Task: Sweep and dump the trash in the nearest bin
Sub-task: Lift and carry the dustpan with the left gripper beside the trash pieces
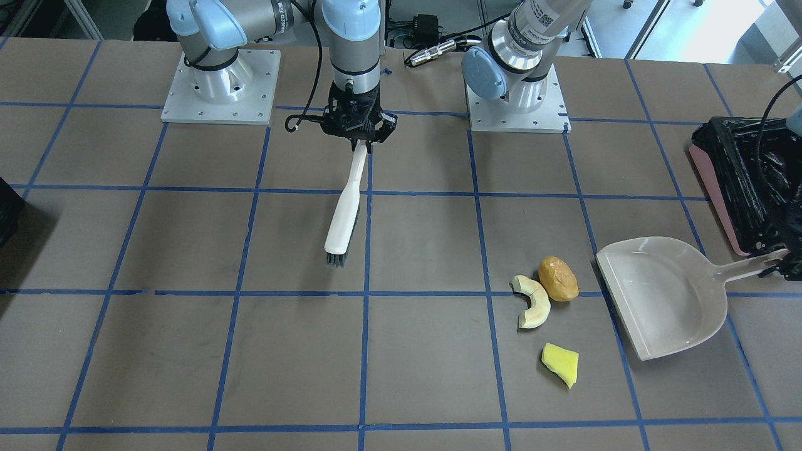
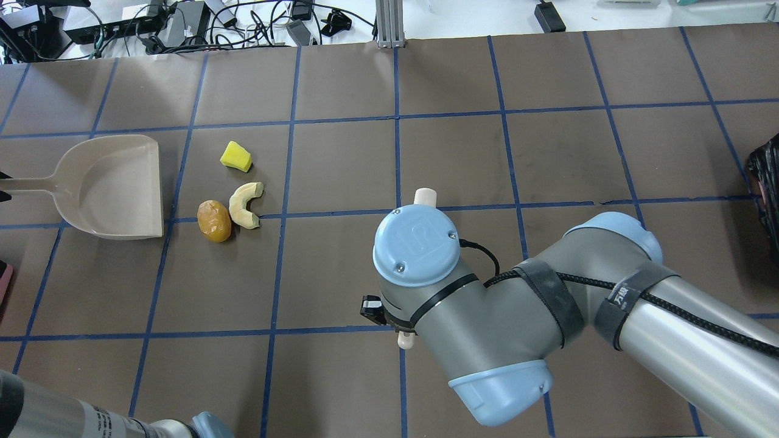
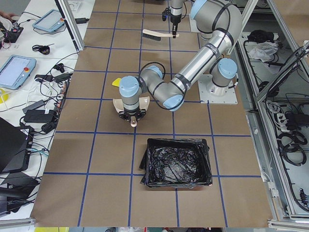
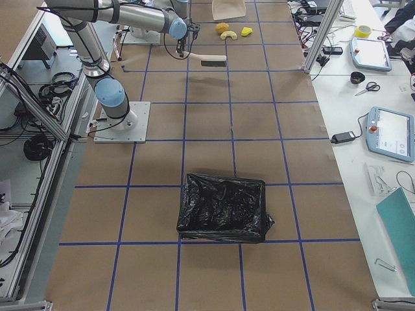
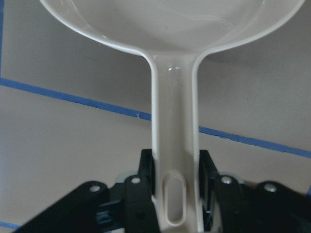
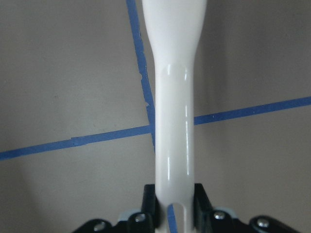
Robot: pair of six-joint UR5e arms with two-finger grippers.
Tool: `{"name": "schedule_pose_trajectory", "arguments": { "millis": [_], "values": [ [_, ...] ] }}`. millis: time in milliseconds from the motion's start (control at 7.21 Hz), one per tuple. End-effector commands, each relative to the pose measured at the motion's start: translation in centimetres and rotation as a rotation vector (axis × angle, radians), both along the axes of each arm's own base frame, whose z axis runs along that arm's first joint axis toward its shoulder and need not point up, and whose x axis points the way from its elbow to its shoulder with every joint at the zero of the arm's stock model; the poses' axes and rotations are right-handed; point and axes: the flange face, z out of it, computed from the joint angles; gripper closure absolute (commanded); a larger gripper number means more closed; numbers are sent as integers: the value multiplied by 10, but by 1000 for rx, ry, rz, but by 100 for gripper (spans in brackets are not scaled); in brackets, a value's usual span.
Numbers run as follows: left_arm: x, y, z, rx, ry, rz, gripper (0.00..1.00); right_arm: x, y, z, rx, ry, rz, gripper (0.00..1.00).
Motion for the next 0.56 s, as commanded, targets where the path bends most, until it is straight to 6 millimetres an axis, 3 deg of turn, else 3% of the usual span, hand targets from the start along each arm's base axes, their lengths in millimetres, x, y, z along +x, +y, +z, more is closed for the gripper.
{"name": "schedule_pose_trajectory", "arguments": {
  "millis": [0, 416],
  "values": [
    [-2, -1, -23, 24, 26, -53, 100, 0, -1, 1, -1, 1, 0, 100],
    [-24, -14, -30, 38, 26, -97, 100, 0, -1, 0, 5, 5, -1, 100]
  ]
}}
